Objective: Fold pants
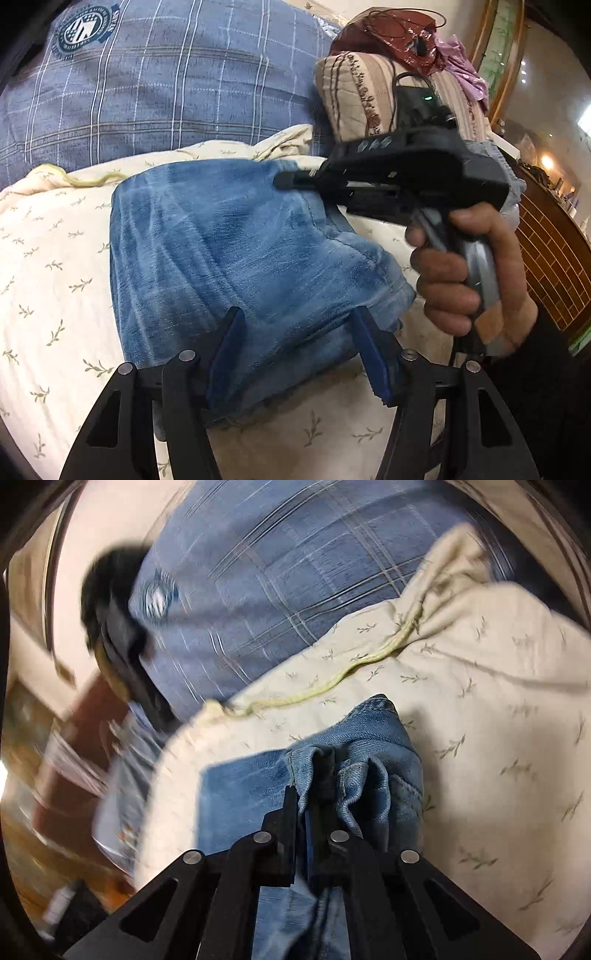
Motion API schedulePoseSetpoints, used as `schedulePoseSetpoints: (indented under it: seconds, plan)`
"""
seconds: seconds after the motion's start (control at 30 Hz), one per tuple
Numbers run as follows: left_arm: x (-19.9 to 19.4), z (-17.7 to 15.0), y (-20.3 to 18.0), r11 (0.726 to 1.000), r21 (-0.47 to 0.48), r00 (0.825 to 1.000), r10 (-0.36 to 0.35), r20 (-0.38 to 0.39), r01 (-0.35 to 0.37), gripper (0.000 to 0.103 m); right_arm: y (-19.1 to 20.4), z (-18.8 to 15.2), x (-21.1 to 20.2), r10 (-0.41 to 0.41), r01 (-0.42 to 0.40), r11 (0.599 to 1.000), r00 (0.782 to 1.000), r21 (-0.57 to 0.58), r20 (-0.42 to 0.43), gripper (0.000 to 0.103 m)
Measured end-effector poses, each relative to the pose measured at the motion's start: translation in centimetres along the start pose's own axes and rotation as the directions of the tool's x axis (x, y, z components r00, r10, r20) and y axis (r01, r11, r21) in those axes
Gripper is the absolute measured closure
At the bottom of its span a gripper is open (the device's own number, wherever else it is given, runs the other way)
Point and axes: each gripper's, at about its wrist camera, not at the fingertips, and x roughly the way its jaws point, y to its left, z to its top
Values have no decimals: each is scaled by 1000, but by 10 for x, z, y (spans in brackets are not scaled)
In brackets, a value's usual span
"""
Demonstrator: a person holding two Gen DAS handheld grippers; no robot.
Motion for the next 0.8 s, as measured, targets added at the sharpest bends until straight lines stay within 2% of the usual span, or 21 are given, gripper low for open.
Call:
schedulePoseSetpoints:
  seconds: [0.07, 0.1, 0.17, 0.2, 0.23, 0.3, 0.37, 0.47, 0.5, 0.6, 0.63, 0.67, 0.73, 0.8]
  plan:
    - [2, 4, 3, 1000, -8, 1000, -20, 4, 20, 43, 7, 0, -10, -95, 98, 993, 994, -64, 47, 91]
    - [4, 4, 6, 999, -20, 1000, -30, 4, 30, 43, 5, 0, -4, -116, 117, 991, 993, -61, 22, 92]
    - [1, 0, 9, 999, -24, 999, -47, 18, 48, 44, -7, -2, 3, -110, 110, 994, 994, -16, -17, 99]
    - [-1, -1, 9, 998, -19, 998, -52, 24, 53, 44, -10, -2, 0, -94, 94, 996, 995, -3, -14, 99]
    - [1, 2, 3, 998, -9, 998, -58, 31, 58, 44, -5, -2, -6, -83, 83, 996, 997, -15, 5, 92]
    - [0, 0, -4, 998, 33, 997, -55, 56, 53, 44, 7, 1, -22, -66, 69, 996, 997, -60, 48, 87]
    - [0, -3, -15, 995, 93, 996, -38, 75, 31, 44, 17, 4, -33, -35, 40, 995, 998, -95, 57, 62]
    - [8, -8, -34, 983, 184, 995, 0, 99, -18, 45, 14, 5, -38, 7, -5, 996, 1000, -86, 20, 59]
    - [11, -9, -38, 980, 197, 994, 9, 107, -30, 46, 12, 5, -38, 14, -13, 997, 1000, -74, 13, 59]
    - [21, -10, -52, 967, 250, 993, 25, 119, -54, 60, 3, 8, -37, 66, -66, 998, 998, -11, -3, 52]
    - [25, -11, -56, 960, 269, 991, 51, 121, -82, 68, 2, 10, -34, 72, -72, 997, 997, -3, -13, 50]
    - [28, -12, -58, 955, 281, 991, 60, 121, -92, 73, 4, 13, -30, 57, -57, 998, 998, -16, -21, 50]
    - [31, -10, -57, 965, 253, 992, 41, 120, -71, 79, 12, 18, -23, 14, -16, 998, 1000, -69, -28, 50]
    - [31, -8, -57, 970, 237, 992, 29, 119, -57, 81, 19, 24, -11, -40, 35, 993, 998, -110, -40, 52]
